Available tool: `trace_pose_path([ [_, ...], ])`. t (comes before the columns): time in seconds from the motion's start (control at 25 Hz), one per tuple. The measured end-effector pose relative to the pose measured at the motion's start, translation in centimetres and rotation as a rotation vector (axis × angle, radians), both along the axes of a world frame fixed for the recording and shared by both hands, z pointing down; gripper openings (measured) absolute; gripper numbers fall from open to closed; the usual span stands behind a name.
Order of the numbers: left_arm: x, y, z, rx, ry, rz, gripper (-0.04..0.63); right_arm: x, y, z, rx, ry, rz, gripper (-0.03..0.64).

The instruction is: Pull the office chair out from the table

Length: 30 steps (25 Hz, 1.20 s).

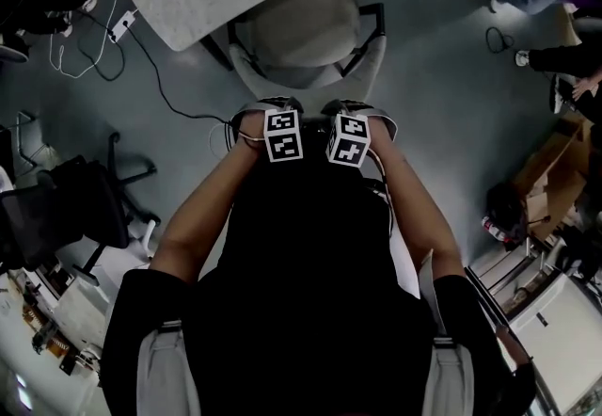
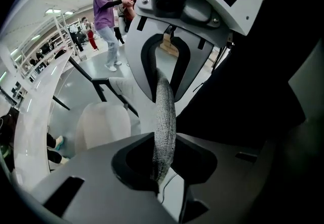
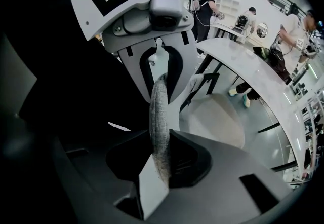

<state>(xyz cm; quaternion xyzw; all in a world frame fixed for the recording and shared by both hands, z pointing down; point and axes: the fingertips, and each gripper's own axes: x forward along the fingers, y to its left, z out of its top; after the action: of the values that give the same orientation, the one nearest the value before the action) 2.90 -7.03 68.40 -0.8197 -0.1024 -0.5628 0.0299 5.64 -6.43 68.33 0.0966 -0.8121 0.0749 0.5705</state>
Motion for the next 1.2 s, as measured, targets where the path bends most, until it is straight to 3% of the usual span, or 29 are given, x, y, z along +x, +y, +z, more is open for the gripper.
trace_pose_path([
  [0.24, -2.0, 3.6, 0.0, -0.012, -0.002, 0.010, 0.091, -1.9, 3.8, -0.2, -0.037, 0.008, -0.006, 0.098],
  [0.68, -5.7, 9.7, 0.1, -0.014, 0.010, 0.066, 0.091, -5.7, 10.0, -0.1, -0.035, -0.009, 0.117, 0.098],
  [1.2, -5.9, 17.4, 0.2, -0.030, 0.003, 0.110, 0.091, -5.9, 17.4, -0.1, -0.027, -0.002, 0.138, 0.100],
])
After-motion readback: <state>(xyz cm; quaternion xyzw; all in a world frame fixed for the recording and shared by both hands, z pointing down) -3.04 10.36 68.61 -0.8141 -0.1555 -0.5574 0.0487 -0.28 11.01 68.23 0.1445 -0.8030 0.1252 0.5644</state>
